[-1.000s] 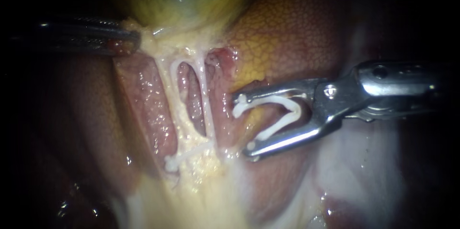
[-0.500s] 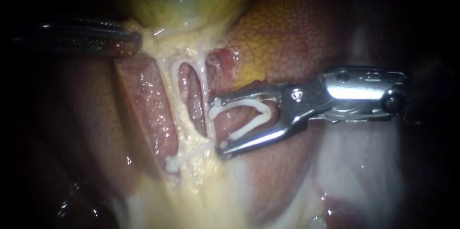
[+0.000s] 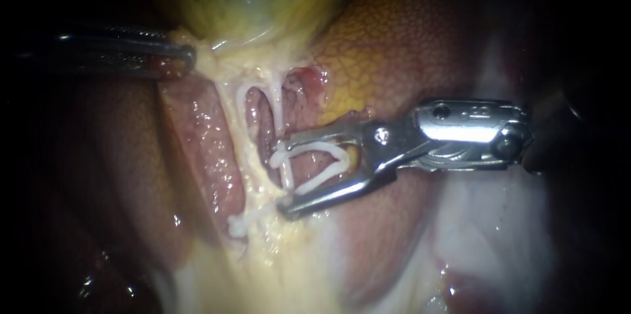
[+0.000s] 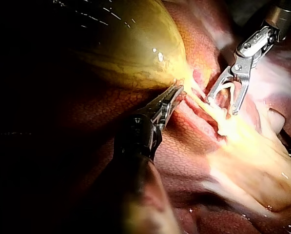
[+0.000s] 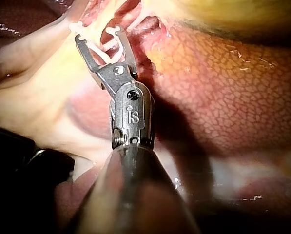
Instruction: Clipping second clip left tube
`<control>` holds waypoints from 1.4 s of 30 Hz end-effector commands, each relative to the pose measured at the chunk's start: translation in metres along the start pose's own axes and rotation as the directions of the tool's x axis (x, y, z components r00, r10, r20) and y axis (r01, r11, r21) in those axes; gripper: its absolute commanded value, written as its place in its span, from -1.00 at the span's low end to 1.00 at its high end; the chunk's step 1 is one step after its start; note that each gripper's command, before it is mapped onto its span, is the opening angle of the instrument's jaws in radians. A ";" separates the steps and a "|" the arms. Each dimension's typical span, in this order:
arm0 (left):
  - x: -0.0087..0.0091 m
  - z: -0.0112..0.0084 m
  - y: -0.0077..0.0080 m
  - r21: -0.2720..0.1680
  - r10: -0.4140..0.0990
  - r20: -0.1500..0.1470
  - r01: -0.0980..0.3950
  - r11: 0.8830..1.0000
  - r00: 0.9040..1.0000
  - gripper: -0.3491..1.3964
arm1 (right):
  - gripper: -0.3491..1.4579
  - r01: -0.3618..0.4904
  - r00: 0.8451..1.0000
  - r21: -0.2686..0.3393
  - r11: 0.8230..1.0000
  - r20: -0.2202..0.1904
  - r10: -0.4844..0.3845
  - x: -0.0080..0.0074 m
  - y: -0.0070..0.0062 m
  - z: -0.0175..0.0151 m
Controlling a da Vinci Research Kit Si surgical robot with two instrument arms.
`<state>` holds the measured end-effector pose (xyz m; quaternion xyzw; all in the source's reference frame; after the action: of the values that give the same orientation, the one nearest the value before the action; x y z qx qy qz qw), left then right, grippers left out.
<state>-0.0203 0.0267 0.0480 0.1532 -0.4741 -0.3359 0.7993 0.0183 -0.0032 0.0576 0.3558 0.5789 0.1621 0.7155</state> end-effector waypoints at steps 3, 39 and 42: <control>0.0000 0.0000 0.0000 0.000 0.000 0.000 0.000 1.000 1.000 -1.00 | -0.06 -0.003 1.000 -0.006 1.000 0.000 0.003 -0.0004 0.0004 0.0004; 0.0000 0.0003 0.0000 -0.002 0.000 0.000 0.000 1.000 1.000 -1.00 | -0.13 0.033 0.993 0.217 0.976 -0.117 -0.007 0.0007 -0.0017 0.0057; 0.0000 0.0003 0.0000 -0.002 0.000 0.000 0.000 1.000 1.000 -1.00 | -0.14 0.028 0.993 0.229 0.973 -0.120 -0.001 0.0010 -0.0022 0.0058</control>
<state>-0.0206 0.0267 0.0481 0.1525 -0.4741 -0.3361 0.7994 0.0236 -0.0060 0.0556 0.4225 0.6389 0.1096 0.6334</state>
